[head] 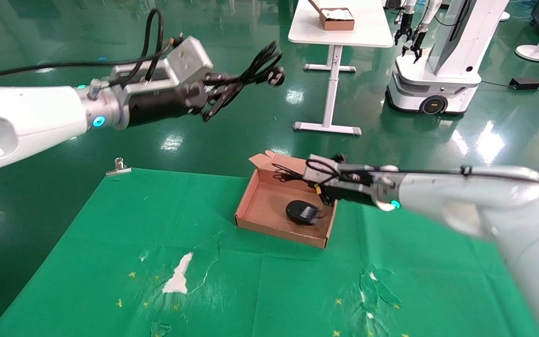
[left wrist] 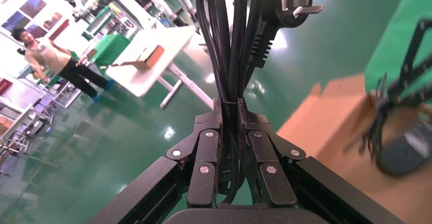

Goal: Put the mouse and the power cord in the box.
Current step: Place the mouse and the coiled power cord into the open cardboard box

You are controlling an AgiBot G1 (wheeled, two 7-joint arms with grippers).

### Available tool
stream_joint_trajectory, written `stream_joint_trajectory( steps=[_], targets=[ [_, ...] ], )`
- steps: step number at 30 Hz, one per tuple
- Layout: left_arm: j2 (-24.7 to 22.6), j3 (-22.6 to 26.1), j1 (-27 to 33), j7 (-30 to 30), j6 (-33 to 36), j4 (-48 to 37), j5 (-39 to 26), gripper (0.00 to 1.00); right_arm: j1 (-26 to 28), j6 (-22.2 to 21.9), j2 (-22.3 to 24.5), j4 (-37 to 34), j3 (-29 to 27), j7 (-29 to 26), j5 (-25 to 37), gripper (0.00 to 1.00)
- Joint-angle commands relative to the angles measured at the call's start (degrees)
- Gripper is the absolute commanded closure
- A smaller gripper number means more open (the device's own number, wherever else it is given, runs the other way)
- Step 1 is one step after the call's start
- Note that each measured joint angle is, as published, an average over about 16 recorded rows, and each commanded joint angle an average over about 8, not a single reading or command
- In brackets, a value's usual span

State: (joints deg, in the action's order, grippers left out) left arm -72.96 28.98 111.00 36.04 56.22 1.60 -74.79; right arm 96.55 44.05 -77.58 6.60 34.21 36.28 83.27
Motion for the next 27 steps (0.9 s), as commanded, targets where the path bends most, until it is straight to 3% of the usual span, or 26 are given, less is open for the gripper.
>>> stream_joint_trajectory(
  steps=[1, 3, 4, 11, 12, 20, 27],
  targets=[
    [0.83, 0.37, -0.39, 0.89, 0.55, -0.32, -0.53, 1.0, -1.81, -3.55, -0.55, -0.33, -0.47, -0.46, -0.82, 1.0],
    [1.44, 0.76, -0.59, 1.68, 0.7, -0.49, -1.12, 1.0, -3.43, -4.2, -0.66, 0.65, -0.44, -1.17, -1.63, 0.99],
    [1.68, 0.94, -0.69, 2.04, 0.77, -0.54, -1.37, 1.0, -4.1, -4.33, -0.69, 1.16, -0.34, -1.51, -1.97, 0.94],
    [1.97, 2.02, -1.48, 4.38, 1.84, -0.57, -2.93, 1.0, -6.44, -5.15, -0.64, 3.74, 1.37, -3.72, -3.6, 0.07],
    [1.8, 2.17, -1.57, 4.68, 1.94, -0.53, -3.14, 1.0, -6.5, -5.32, -0.62, 3.95, 1.67, -3.95, -3.77, 0.0],
    [-1.72, 3.0, -2.69, 6.42, -0.26, -0.48, -4.34, 1.0, -6.88, -6.06, -0.15, 3.9, 2.63, -4.71, -6.43, 0.0],
    [-5.29, 3.78, -6.9, 6.09, -4.67, 3.02, -4.57, 1.0, -4.42, -5.35, 2.5, 1.61, 2.29, -1.29, -7.86, 0.0]
  ],
)
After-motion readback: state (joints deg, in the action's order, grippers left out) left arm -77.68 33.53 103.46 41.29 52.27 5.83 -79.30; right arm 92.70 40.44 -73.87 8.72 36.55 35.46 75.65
